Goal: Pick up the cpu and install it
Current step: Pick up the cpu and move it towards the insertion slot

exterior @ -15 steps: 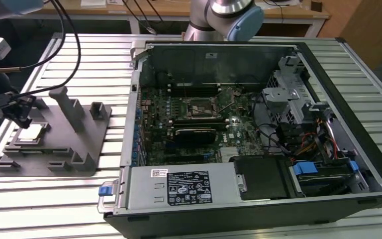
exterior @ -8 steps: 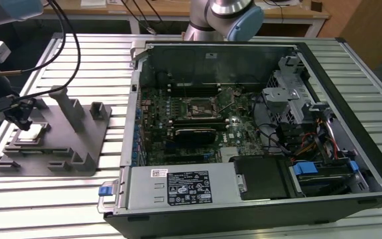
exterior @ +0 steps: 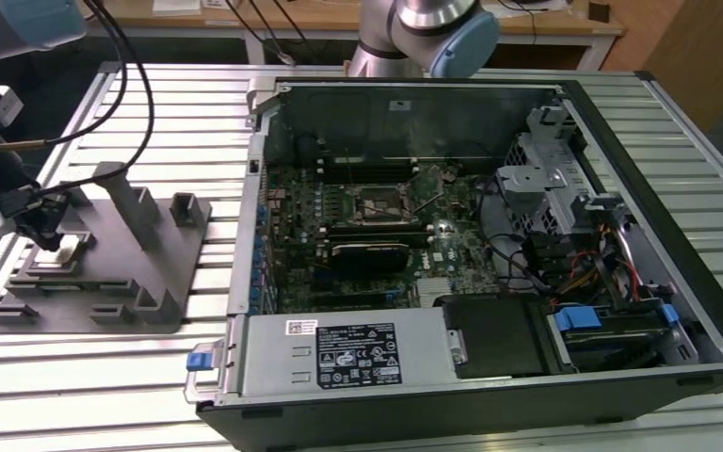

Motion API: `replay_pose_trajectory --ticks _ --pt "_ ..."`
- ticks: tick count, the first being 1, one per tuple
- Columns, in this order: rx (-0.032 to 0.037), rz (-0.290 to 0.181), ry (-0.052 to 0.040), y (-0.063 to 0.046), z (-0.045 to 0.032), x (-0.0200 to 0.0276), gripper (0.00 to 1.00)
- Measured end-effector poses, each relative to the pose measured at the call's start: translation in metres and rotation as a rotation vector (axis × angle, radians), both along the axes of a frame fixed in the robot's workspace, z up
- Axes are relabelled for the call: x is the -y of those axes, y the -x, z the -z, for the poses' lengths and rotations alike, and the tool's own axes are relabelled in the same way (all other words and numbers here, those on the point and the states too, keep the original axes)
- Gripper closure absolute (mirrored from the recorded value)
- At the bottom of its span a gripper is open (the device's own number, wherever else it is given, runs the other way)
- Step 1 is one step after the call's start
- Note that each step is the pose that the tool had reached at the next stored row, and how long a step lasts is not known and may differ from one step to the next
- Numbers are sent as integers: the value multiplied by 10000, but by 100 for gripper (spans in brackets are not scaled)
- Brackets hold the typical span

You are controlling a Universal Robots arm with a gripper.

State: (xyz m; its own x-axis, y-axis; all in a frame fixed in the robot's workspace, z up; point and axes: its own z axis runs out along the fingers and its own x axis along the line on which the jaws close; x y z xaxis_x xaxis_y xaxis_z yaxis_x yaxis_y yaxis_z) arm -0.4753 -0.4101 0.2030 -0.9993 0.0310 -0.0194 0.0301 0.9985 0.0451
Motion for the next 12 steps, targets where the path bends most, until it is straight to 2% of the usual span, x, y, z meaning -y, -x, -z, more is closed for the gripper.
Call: replay_pose_trajectory --ticks 3,5,12 --pt "1 -47 -13 17 28 0 89" --pt "0 -51 -39 19 29 -1 89" --pt "1 -52 -43 19 30 0 89"
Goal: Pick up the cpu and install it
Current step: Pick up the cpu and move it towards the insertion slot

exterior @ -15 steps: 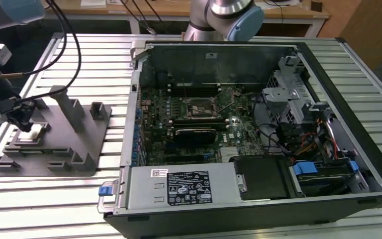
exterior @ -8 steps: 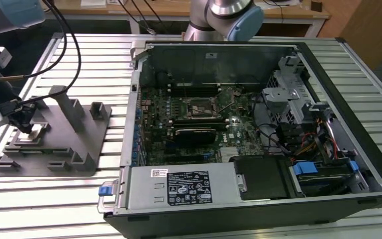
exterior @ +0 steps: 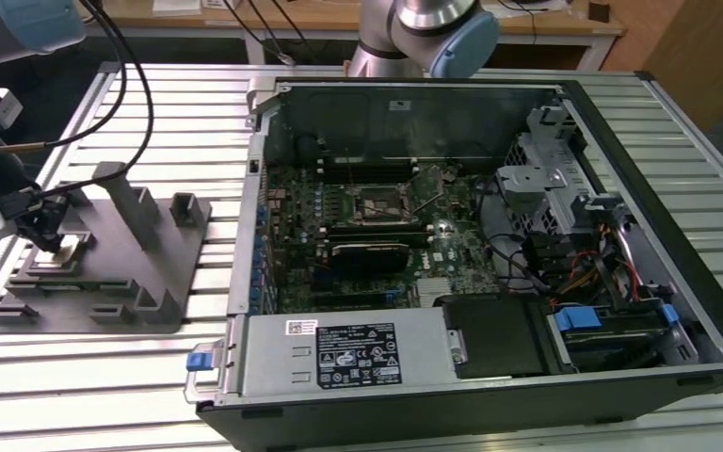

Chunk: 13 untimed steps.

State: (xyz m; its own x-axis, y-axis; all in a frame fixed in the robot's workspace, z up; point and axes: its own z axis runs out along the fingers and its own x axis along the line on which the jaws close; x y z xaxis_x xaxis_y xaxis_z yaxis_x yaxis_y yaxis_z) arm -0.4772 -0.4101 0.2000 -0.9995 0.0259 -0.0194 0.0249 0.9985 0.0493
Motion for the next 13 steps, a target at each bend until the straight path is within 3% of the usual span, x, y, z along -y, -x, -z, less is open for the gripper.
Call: replay_pose_trajectory --ticks 2,5,6,8,13 --pt "0 0 -1 0 0 0 83" --pt "0 0 -2 0 0 0 65" --pt "0 0 -2 0 0 0 65" --pt "0 0 -3 0 0 0 53" --pt "0 0 -6 0 0 0 41"
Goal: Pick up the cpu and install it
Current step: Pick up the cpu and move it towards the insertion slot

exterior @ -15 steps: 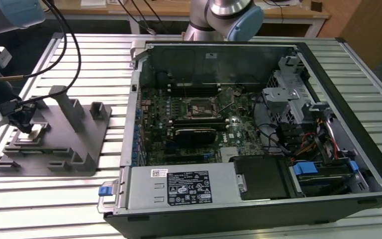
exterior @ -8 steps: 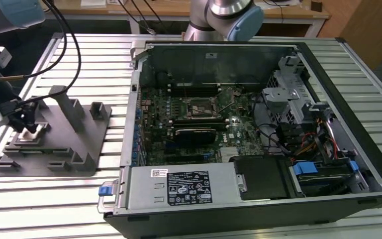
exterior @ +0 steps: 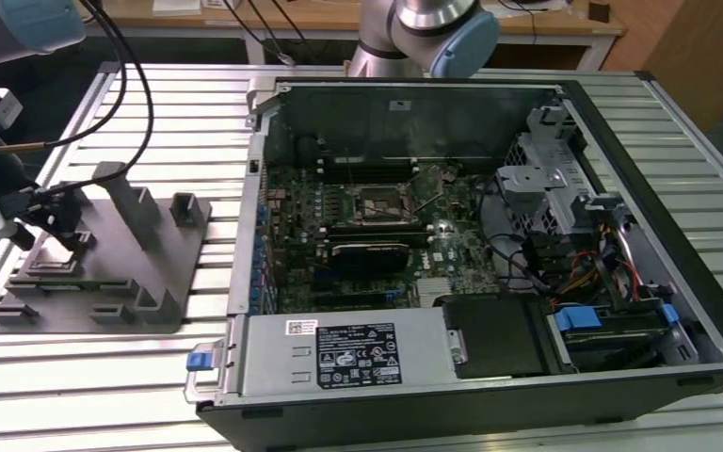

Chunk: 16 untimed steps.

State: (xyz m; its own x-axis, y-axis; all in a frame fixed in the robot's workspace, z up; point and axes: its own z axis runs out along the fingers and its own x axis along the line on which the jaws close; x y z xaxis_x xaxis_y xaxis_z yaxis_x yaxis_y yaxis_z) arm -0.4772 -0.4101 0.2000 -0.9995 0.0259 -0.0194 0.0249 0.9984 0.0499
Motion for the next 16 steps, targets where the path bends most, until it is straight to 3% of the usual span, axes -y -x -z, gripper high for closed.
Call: replay_pose_trajectory --ticks 16 --pt "5 0 0 13 123 0 41"
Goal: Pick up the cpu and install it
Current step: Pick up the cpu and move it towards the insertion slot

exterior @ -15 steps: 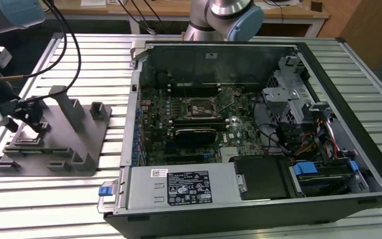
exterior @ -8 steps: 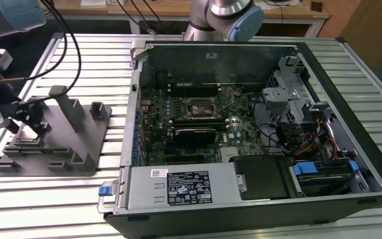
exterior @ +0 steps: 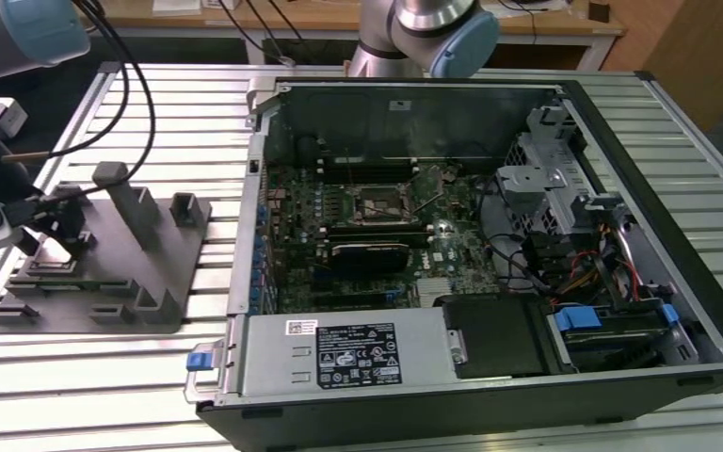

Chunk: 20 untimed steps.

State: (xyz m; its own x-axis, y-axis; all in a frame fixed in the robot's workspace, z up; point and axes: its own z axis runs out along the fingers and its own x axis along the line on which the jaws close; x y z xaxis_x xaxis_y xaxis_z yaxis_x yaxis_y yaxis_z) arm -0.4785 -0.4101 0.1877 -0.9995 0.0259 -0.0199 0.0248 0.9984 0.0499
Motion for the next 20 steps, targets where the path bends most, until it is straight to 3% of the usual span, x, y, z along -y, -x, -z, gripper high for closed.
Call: replay_pose_trajectory --ticks 20 --pt "-1 0 1 0 43 -3 41"
